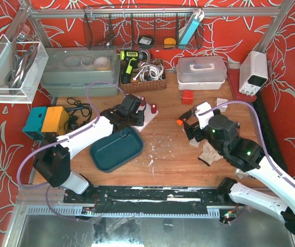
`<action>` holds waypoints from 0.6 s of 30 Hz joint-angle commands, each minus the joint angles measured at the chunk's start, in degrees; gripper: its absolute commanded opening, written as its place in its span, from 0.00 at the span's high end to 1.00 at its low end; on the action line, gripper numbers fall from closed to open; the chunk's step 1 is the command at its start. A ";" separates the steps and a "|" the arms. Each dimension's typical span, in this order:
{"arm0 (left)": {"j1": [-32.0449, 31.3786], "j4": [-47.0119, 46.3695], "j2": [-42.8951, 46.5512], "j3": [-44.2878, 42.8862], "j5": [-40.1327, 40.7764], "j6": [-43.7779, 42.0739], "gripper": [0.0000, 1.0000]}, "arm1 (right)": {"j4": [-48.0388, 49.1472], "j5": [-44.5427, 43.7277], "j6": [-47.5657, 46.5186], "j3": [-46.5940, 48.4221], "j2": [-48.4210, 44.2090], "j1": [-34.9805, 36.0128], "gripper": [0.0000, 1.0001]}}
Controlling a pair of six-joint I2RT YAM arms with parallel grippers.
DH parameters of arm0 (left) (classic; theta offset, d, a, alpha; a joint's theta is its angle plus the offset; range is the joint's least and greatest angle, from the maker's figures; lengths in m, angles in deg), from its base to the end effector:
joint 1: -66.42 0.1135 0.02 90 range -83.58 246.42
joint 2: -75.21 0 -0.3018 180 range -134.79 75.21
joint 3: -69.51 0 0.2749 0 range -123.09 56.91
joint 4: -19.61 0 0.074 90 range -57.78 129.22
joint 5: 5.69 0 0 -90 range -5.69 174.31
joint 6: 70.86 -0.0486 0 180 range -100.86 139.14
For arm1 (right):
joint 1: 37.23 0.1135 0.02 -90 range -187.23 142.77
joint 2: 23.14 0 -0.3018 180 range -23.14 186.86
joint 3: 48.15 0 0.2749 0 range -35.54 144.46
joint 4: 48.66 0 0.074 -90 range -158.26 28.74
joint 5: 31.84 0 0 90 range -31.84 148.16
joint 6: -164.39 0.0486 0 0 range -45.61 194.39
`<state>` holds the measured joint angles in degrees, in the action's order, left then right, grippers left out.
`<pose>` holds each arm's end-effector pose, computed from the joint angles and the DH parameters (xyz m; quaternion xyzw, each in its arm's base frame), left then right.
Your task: Install the large spring
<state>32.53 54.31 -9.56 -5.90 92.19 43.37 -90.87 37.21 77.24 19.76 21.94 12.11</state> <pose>0.2955 -0.1905 0.2844 0.0506 0.9175 -0.1338 0.3710 0.1258 0.1198 0.3942 -0.2201 0.7788 0.1168 0.5757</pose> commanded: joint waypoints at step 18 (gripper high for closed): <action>-1.27 -5.80 -2.47 1.65 6.77 -4.80 1.00 | -3.81 -2.66 -1.23 0.31 -1.15 -0.30 0.01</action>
<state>31.63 51.33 -11.40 -5.16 97.33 39.50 -93.08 35.44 76.45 19.76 20.80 12.11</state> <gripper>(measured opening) 0.312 0.989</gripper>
